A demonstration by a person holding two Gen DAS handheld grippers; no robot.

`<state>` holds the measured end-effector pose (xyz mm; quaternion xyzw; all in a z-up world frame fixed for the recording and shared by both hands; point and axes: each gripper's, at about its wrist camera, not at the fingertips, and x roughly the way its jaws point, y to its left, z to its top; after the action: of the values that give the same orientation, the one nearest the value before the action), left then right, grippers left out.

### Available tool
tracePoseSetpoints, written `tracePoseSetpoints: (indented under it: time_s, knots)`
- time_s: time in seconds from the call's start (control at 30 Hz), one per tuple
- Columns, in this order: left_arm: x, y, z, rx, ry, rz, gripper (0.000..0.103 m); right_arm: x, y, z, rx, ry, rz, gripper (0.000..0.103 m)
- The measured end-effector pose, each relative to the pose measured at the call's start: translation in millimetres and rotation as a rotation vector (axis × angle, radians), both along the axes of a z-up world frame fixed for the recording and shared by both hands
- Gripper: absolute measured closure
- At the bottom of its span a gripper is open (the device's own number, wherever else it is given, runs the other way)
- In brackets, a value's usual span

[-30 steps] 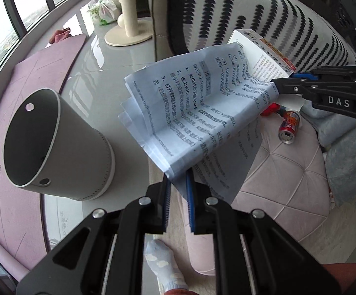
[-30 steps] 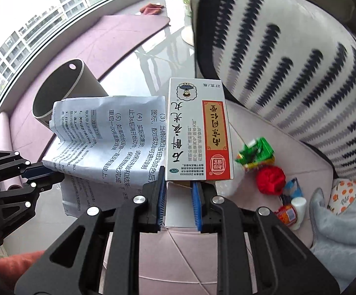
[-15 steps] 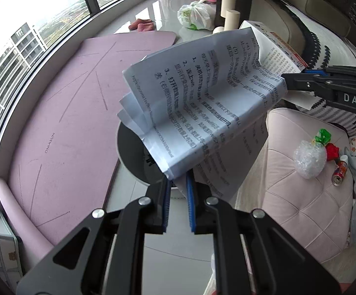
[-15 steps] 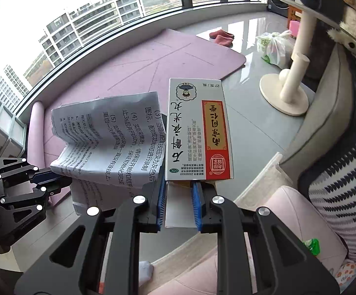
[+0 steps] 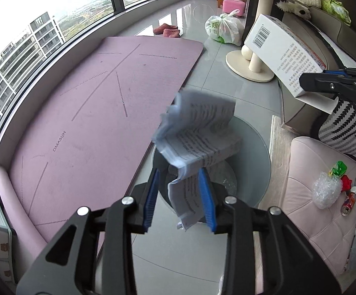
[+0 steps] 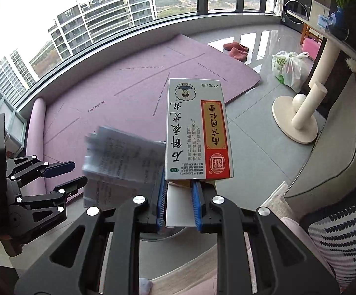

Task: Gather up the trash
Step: 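Carry box and leaflet over the grey bin and open both tools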

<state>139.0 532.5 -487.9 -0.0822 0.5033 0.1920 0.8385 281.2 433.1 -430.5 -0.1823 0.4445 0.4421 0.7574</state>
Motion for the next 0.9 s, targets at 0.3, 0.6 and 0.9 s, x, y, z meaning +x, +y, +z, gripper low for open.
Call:
tracePoseSetpoints:
  time_s: [0.3,0.6,0.9]
  knots:
    - [-6,6,3,0.003,0.0,0.002,0.059,-17,13,-12,-0.013,0.04,0.053,0.085]
    - [-16,10,9,0.002,0.007,0.021,0.054,-30,32,-19,-0.012,0.075,0.087,0.082]
    - [-17,3,19,0.014,0.001,0.008,0.053,-30,25,-15,-0.003,0.076,0.069,0.071]
